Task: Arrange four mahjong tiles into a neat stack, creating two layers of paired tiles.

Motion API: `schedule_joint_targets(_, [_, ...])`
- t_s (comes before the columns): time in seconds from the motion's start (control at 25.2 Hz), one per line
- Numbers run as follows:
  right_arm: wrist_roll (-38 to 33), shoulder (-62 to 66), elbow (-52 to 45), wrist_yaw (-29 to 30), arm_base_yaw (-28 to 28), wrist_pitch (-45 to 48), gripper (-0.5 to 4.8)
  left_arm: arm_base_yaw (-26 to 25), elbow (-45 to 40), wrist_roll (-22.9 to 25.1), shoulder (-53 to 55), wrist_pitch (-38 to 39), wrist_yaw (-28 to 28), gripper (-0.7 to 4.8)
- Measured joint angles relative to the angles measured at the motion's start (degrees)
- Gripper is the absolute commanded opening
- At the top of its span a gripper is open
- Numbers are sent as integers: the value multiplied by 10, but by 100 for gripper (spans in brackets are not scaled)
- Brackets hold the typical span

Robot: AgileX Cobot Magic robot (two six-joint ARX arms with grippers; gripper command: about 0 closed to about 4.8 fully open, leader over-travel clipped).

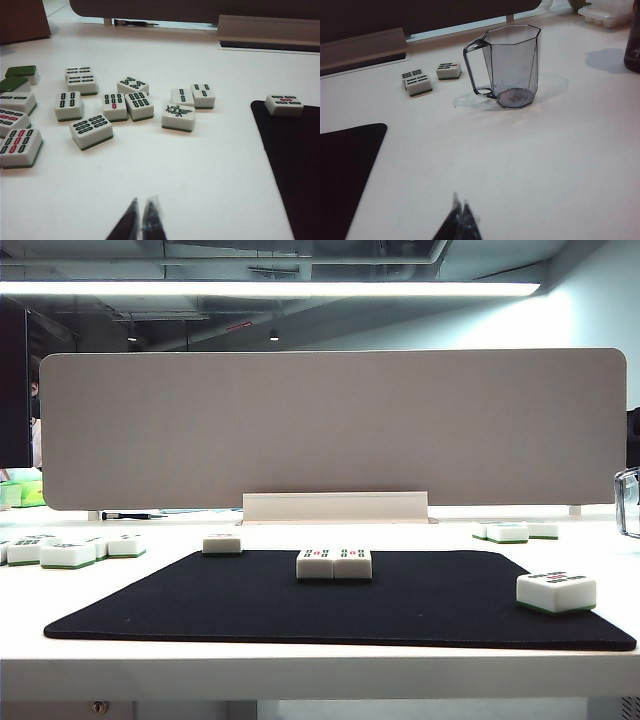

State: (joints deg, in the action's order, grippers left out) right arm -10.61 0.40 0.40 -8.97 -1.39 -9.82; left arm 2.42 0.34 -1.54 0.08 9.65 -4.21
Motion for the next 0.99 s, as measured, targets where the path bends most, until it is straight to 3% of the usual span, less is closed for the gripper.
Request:
schedule_joint_targets(0.67, [0,0,2,0,0,-1,-1,0,0,-19,0,0,0,18])
schedule_joint_targets(0.99, [0,0,85,0,0,-47,-1,0,0,-19,0,0,0,18])
